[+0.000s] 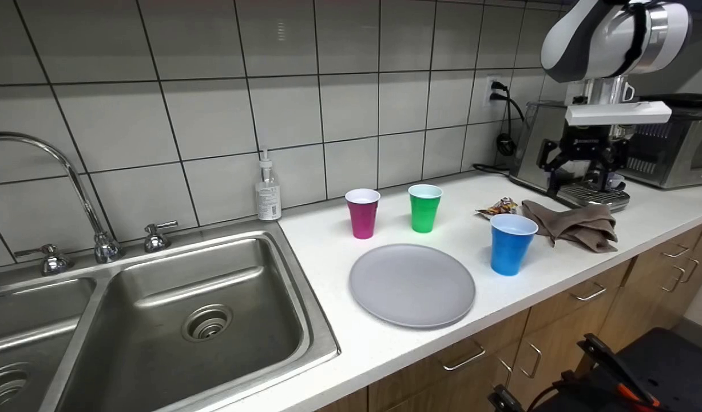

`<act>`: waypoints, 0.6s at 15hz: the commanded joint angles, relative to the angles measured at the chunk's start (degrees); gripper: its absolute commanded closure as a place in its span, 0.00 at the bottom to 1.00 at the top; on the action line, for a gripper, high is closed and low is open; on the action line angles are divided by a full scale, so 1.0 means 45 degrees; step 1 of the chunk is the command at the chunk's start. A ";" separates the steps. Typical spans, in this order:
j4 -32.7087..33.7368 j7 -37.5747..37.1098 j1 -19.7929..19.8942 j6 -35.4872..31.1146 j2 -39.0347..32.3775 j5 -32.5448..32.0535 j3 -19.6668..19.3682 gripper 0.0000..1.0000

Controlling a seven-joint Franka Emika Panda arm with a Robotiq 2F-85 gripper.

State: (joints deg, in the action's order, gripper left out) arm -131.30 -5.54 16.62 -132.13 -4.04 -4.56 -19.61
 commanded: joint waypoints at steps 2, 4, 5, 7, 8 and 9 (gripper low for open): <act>-0.1106 0.0030 -0.0186 0.0516 0.1388 -0.0552 0.0381 0.00; -0.1469 0.0062 -0.0258 0.0559 0.1681 -0.0713 0.0530 0.00; -0.1650 0.0068 -0.0290 0.0547 0.1820 -0.0765 0.0599 0.00; -0.1943 0.0033 -0.0351 0.0506 0.2013 -0.0781 0.0719 0.00; -0.2084 0.0029 -0.0370 0.0423 0.2098 -0.0764 0.0784 0.00; -0.2219 0.0056 -0.0397 0.0288 0.2140 -0.0699 0.0834 0.00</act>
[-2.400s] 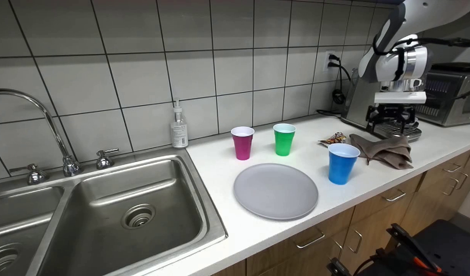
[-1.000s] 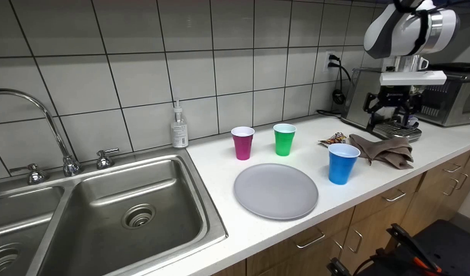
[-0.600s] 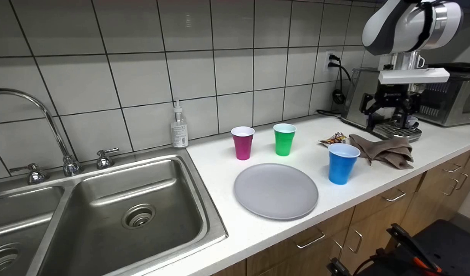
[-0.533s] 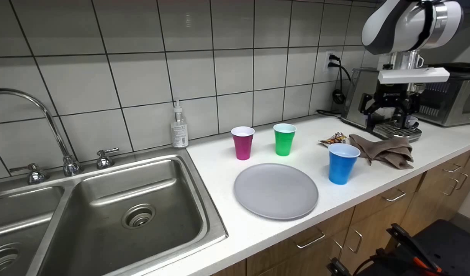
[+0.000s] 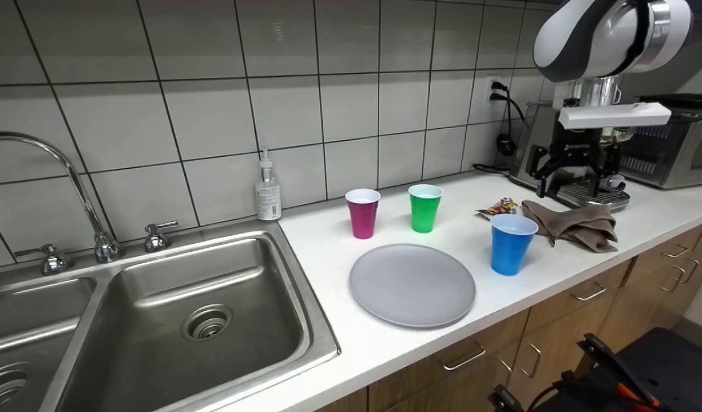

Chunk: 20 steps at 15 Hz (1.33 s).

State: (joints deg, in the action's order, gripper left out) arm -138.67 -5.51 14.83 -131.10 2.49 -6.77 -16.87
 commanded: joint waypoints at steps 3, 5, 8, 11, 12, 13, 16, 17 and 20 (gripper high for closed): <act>-0.0906 0.0063 -0.0042 -0.0415 0.0640 -0.0178 0.0343 0.00; -0.1023 0.0075 -0.0064 -0.0707 0.0487 -0.0089 0.0377 0.00; -0.1195 0.0099 -0.0066 -0.1165 0.0230 -0.0030 0.0400 0.00; -0.1215 0.0088 -0.0085 -0.1580 -0.0112 0.0082 0.0403 0.00; -0.1183 0.0088 -0.0095 -0.1674 -0.0245 0.0100 0.0408 0.00; -0.1169 0.0092 -0.0106 -0.1786 -0.0352 0.0100 0.0413 0.00; -0.1027 0.0119 -0.0160 -0.2052 -0.0789 0.0205 0.0437 0.00; -0.0993 0.0111 -0.0177 -0.2151 -0.0917 0.0210 0.0443 0.00; -0.0783 0.0135 -0.0253 -0.2337 -0.1390 0.0347 0.0475 0.00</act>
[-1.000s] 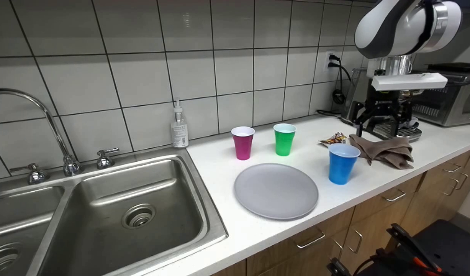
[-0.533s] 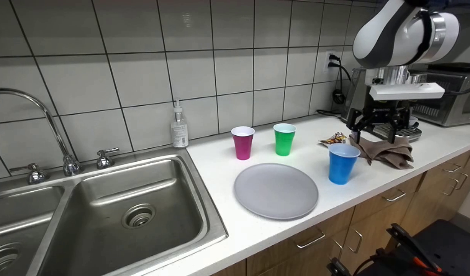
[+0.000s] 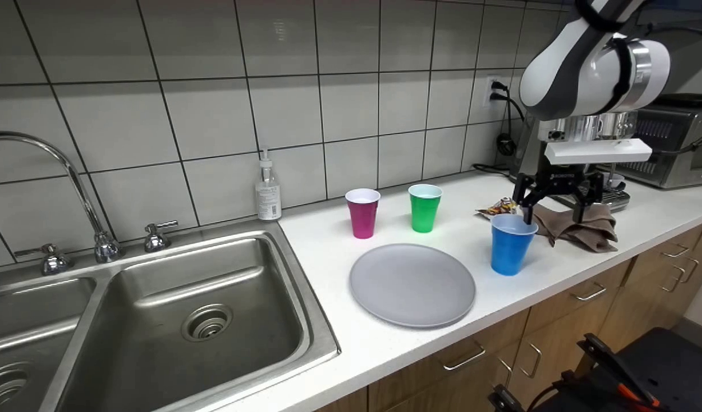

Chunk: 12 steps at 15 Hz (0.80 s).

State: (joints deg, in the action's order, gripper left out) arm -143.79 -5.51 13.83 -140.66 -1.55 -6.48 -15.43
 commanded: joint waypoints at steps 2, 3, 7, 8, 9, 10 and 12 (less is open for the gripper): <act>0.0577 0.0128 -0.0109 -0.0317 -0.0823 0.0350 0.0188 0.00; 0.0701 0.0153 -0.0139 -0.0313 -0.0979 0.0429 0.0205 0.00; 0.1283 0.0128 -0.0213 -0.0316 -0.1739 0.0464 0.0300 0.00; 0.1411 0.0145 -0.0231 -0.0306 -0.1918 0.0483 0.0314 0.00; 0.1524 0.0156 -0.0245 -0.0306 -0.2070 0.0482 0.0318 0.00; 0.1646 0.0178 -0.0249 -0.0279 -0.2231 0.0496 0.0318 0.00; 0.1834 0.0233 -0.0244 -0.0261 -0.2487 0.0513 0.0340 0.00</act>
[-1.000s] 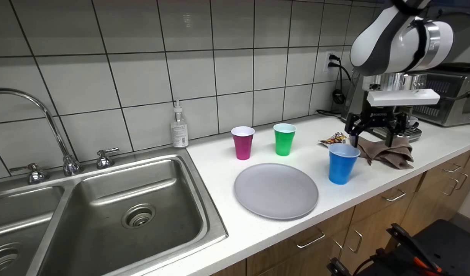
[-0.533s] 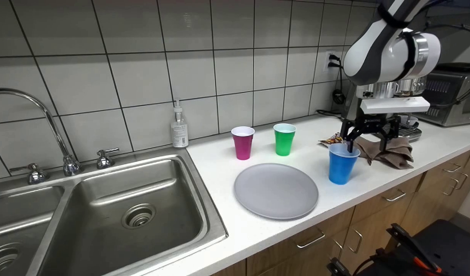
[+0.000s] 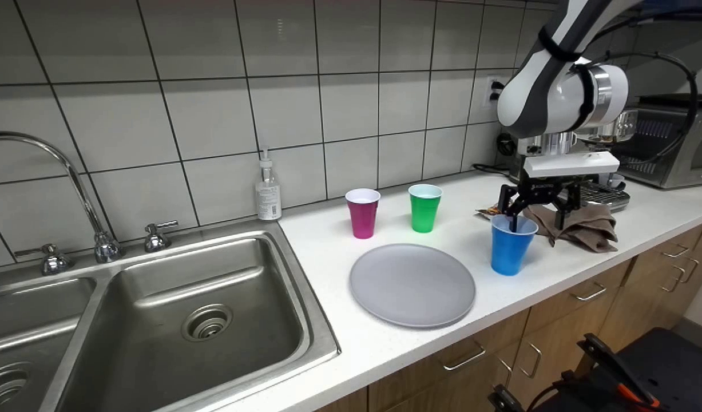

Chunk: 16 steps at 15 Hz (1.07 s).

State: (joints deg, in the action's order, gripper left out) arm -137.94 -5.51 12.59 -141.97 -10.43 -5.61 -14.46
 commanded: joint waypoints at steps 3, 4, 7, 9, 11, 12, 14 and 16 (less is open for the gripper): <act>0.0750 0.0294 0.0037 0.0041 -0.0775 0.0341 0.0172 0.34; 0.0809 0.0314 0.0044 0.0062 -0.0824 0.0354 0.0185 0.42; 0.0972 0.0343 0.0057 0.0092 -0.0957 0.0343 0.0185 0.65; 0.1043 0.0369 0.0061 0.0113 -0.0991 0.0339 0.0187 0.80; 0.1084 0.0376 0.0057 0.0138 -0.1003 0.0299 0.0174 0.95; 0.1098 0.0386 0.0059 0.0147 -0.1005 0.0298 0.0173 1.00; 0.1106 0.0427 0.0062 0.0145 -0.0961 0.0301 0.0179 1.00; 0.1057 0.0472 0.0053 0.0185 -0.0817 0.0288 0.0187 0.99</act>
State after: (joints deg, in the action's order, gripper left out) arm -133.82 -5.13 12.58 -141.95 -14.43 -5.57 -14.03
